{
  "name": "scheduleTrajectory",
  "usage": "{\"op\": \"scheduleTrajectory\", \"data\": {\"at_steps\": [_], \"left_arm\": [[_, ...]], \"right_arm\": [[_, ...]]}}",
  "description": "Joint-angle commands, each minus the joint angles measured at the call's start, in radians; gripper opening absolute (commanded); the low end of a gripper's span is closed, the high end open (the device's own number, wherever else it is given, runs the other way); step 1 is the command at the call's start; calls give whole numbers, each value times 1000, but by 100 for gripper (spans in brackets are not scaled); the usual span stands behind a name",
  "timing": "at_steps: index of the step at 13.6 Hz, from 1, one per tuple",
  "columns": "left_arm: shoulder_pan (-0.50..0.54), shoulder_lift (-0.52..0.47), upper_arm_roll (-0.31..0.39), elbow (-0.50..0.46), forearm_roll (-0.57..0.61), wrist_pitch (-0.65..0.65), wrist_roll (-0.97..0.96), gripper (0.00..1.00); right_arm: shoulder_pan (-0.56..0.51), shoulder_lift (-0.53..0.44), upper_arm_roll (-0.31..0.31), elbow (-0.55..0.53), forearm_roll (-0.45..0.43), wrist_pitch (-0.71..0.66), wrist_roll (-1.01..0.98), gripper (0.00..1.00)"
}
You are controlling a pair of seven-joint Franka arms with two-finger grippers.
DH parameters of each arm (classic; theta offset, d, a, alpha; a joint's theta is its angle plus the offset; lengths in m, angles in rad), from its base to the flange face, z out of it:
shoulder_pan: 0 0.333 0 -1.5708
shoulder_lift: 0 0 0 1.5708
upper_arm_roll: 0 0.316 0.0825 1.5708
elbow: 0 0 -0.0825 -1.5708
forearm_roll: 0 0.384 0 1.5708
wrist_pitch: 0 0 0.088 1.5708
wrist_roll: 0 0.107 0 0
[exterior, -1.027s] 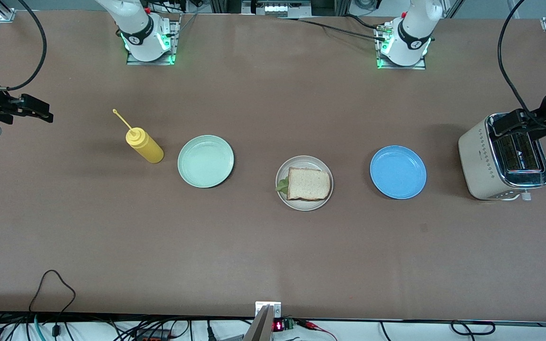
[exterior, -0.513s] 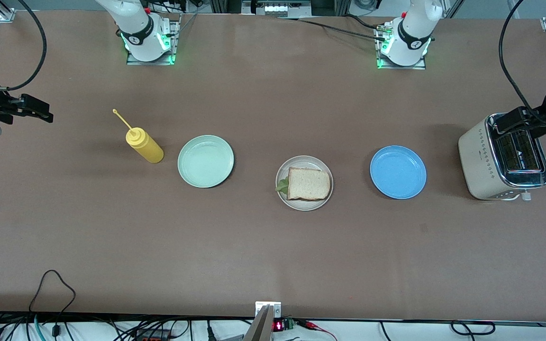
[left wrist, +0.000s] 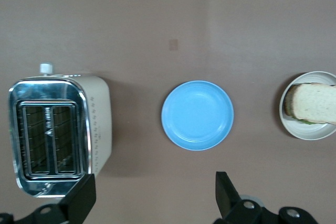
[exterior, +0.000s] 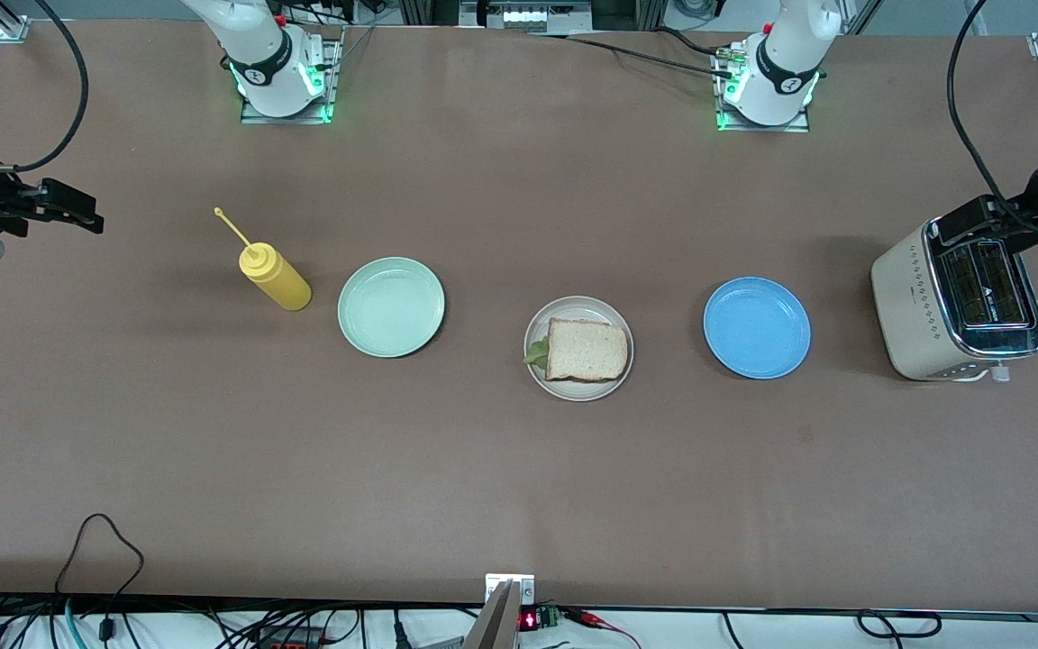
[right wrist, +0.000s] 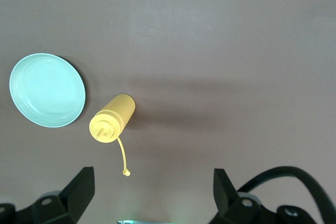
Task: Make sandwich in beige plate with both arms
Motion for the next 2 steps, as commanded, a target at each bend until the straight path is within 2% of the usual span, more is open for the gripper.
{"op": "scheduleTrajectory", "data": {"at_steps": [1,2], "left_arm": [[-13,-33,4,-28,35,-8,-3,100],[-13,-33,6,-26,35,-8,-4,100]], "right_arm": [[-2,-25,6,-17,12,6,-4,100],[-2,-25,6,-17,12,12,-4,100]]}}
